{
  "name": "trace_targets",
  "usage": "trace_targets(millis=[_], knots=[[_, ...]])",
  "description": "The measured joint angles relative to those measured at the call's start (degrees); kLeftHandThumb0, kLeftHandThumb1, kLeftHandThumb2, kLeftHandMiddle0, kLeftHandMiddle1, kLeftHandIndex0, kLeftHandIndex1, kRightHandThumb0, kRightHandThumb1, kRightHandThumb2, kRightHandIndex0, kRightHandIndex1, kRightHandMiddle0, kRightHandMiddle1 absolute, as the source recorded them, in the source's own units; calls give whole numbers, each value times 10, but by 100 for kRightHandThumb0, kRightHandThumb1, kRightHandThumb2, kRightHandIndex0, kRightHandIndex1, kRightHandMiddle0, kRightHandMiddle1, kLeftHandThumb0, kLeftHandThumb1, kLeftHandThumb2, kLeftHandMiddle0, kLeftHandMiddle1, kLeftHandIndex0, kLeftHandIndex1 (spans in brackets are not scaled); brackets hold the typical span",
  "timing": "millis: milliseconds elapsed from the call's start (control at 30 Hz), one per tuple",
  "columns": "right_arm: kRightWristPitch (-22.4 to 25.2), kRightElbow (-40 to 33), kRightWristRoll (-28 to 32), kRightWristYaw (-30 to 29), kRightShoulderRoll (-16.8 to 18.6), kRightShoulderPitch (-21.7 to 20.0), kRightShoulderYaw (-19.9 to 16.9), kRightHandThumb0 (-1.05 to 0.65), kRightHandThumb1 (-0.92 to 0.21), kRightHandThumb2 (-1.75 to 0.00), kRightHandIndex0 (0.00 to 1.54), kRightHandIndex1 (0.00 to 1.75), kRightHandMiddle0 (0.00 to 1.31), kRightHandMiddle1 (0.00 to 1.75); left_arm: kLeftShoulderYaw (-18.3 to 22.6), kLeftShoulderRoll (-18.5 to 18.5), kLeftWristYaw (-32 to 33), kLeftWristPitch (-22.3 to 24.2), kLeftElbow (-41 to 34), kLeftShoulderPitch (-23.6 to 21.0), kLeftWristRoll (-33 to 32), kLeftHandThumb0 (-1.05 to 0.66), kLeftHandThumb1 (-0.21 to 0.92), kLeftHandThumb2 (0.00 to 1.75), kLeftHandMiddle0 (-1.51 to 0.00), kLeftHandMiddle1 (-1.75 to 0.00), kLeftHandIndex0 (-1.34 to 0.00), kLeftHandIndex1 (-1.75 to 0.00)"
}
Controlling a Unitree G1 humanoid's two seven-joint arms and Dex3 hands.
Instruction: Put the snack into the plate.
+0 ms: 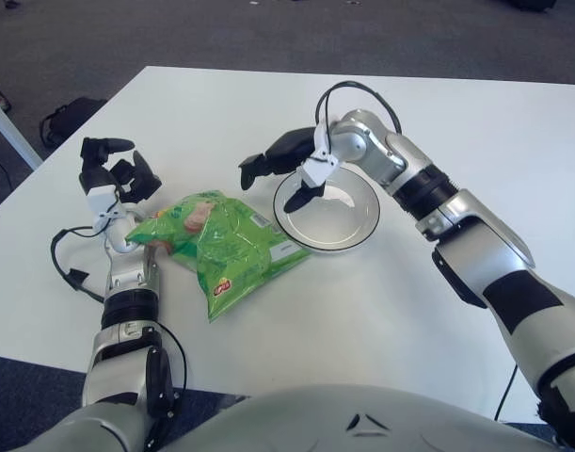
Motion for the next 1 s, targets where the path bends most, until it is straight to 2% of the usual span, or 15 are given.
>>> trace_targets(millis=[167, 433, 700, 1000], knots=[[-12, 27, -14, -25, 3, -13, 0, -25, -63, -102, 26, 44, 0, 70, -21, 8, -1, -29, 2, 4, 29, -39, 65, 89, -86, -174, -36, -175], [-34, 82, -34, -68, 5, -27, 0, -26, -63, -101, 24, 44, 0, 63, -33, 18, -6, -60, 10, 8, 33, -39, 66, 87, -84, -172, -35, -175], [-131, 83, -31, -128, -8, -27, -12, -25, -67, -103, 15, 38, 0, 50, -27, 20, -15, -59, 22, 4, 9, -39, 66, 88, -89, -174, -36, -175], [-190, 82, -27, -187, -16, -27, -38, -29, -77, -100, 14, 28, 0, 42, -21, 18, -23, -25, 27, -1, -14, -39, 65, 89, -92, -175, -36, -175]])
